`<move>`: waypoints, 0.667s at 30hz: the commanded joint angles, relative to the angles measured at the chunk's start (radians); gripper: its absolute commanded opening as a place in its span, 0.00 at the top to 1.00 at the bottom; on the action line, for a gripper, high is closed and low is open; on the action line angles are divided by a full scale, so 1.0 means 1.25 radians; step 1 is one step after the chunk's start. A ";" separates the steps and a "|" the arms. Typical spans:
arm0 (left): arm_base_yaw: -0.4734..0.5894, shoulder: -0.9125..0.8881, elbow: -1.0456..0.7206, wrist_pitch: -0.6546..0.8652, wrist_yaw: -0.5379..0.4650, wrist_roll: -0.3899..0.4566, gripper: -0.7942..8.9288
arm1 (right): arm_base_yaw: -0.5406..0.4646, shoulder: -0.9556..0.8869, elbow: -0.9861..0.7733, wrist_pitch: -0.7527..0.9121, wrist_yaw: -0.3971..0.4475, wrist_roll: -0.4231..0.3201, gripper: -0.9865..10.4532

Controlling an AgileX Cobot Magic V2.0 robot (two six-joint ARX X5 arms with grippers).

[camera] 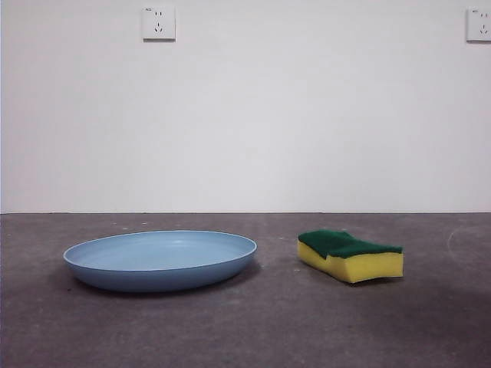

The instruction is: Pick up the plate,pick up the cloth,clean the plate with the cloth

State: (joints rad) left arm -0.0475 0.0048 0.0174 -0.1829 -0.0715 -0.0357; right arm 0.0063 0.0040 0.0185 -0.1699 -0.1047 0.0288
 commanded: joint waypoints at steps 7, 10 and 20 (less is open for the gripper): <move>0.003 -0.002 -0.010 0.003 -0.002 0.002 0.92 | 0.002 0.006 -0.009 -0.006 0.007 0.060 0.91; 0.003 -0.002 -0.010 0.003 -0.002 0.002 0.92 | 0.002 0.007 -0.009 -0.006 0.006 0.060 0.91; 0.003 -0.002 -0.010 0.003 -0.002 0.002 0.92 | 0.002 0.007 -0.009 -0.006 0.006 0.060 0.91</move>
State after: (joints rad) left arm -0.0475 0.0048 0.0174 -0.1829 -0.0715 -0.0357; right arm 0.0063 0.0128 0.0185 -0.1699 -0.1009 0.0940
